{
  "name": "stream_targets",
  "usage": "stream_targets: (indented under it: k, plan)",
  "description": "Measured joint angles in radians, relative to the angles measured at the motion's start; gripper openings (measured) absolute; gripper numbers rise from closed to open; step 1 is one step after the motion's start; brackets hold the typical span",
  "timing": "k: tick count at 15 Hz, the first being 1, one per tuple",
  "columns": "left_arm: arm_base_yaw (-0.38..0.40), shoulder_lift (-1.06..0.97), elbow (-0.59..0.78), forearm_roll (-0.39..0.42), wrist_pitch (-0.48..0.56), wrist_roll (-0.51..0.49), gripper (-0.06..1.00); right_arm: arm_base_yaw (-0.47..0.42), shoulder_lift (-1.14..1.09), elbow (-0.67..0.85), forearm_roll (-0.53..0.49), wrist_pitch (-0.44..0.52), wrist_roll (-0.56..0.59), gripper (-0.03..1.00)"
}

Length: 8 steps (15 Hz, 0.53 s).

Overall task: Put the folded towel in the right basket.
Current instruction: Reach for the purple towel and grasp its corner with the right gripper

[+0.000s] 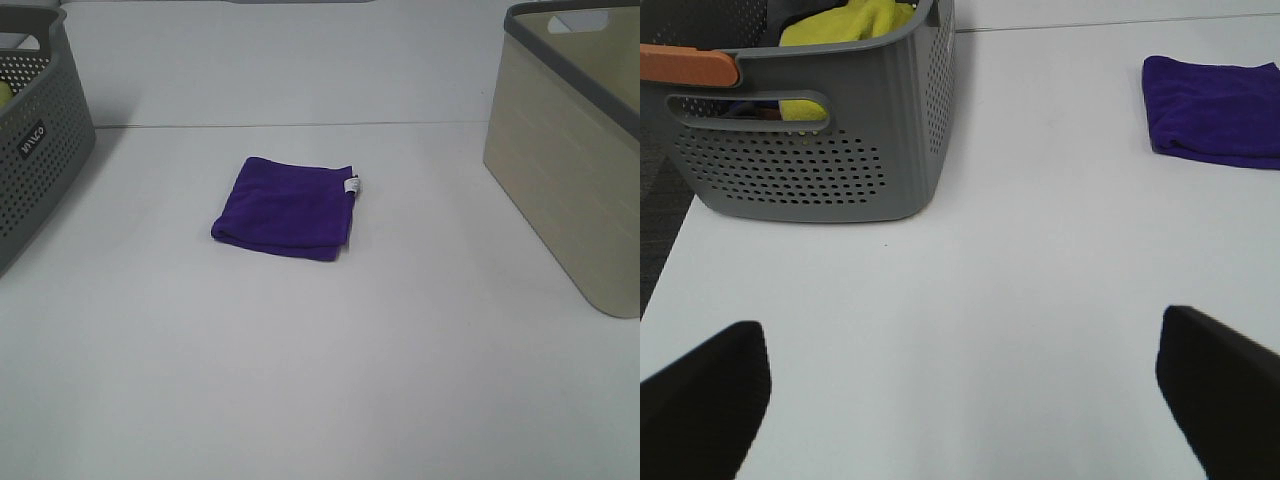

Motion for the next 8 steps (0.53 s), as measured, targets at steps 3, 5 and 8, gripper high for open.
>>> stream_targets:
  k: [3, 5, 8]
  plan:
    - [0.000, 0.000, 0.000, 0.001, 0.000, 0.000, 0.99, 0.000, 0.000, 0.000, 0.000, 0.000, 0.000, 0.98]
    - [0.000, 0.000, 0.000, 0.001, 0.000, 0.000, 0.99, 0.000, 0.000, 0.000, 0.000, 0.000, 0.000, 0.98]
    - [0.000, 0.000, 0.000, 0.001, 0.000, 0.000, 0.99, 0.000, 0.000, 0.000, 0.000, 0.000, 0.000, 0.98]
